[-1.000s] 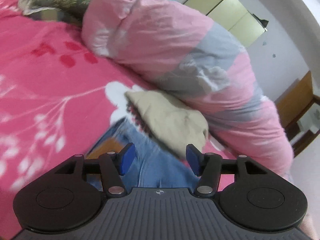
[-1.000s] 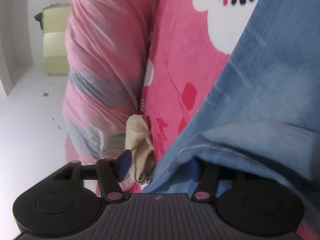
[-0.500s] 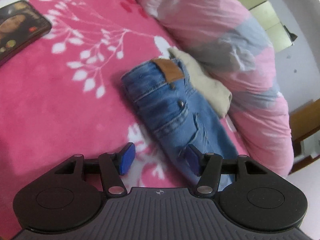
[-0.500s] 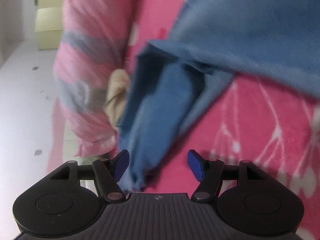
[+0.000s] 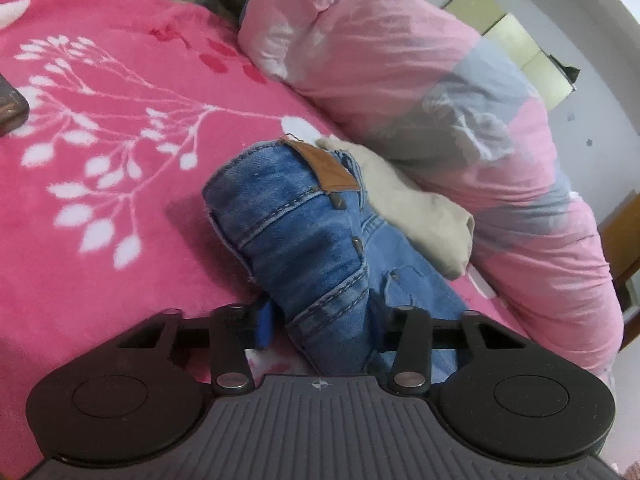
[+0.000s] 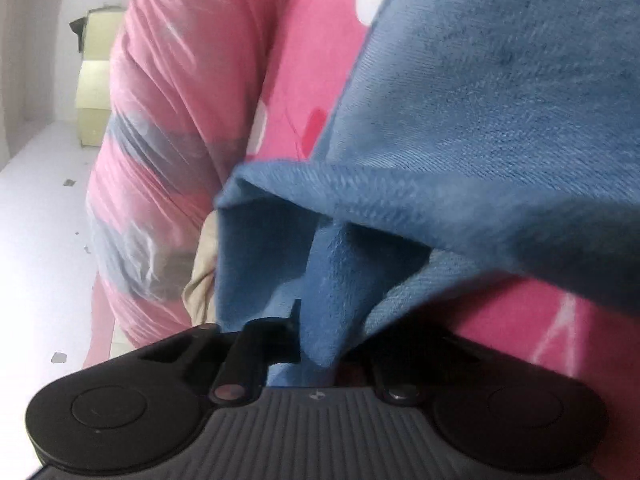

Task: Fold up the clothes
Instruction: 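Open both grippers to release the folded jeans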

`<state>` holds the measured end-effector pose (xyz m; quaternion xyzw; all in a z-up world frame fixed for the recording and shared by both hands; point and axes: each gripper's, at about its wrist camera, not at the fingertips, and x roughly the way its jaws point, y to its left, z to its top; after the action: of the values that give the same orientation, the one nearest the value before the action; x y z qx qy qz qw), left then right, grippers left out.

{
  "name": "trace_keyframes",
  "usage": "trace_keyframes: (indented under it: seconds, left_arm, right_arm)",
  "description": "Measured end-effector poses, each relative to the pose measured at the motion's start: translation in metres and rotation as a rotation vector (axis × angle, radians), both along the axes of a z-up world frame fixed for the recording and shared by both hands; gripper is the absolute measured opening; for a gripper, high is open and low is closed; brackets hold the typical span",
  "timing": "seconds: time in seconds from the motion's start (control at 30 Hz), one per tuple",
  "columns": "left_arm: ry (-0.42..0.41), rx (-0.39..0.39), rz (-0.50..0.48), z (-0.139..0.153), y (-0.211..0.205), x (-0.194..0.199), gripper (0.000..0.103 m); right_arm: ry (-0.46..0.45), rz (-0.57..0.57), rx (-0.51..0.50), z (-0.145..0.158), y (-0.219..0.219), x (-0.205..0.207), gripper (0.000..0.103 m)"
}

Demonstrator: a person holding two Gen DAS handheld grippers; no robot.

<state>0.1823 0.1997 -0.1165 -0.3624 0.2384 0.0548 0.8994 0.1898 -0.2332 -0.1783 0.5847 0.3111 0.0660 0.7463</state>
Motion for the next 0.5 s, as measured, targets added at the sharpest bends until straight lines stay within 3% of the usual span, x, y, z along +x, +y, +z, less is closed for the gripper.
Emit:
trace_keyframes:
  seconds: [0.07,0.23,0.37,0.5]
  left_arm:
    - [0.007,0.014,0.005,0.01,0.0,-0.007,0.027]
    - [0.021,-0.054,-0.003,0.029,0.011,-0.046,0.026]
    - [0.048,-0.106,-0.028,0.032,0.023,-0.091,0.026]
    - [0.076,-0.14,-0.023,0.027,0.03,-0.144,0.026]
  right_arm:
    - [-0.013,-0.001,-0.041,0.013,0.003,-0.008,0.008]
    - [-0.062,0.022,-0.117,0.05,0.007,-0.043,0.008]
    - [-0.063,0.076,-0.116,0.064,0.006,-0.089,0.008]
    - [-0.007,0.115,-0.06,0.057,0.002,-0.134,0.008]
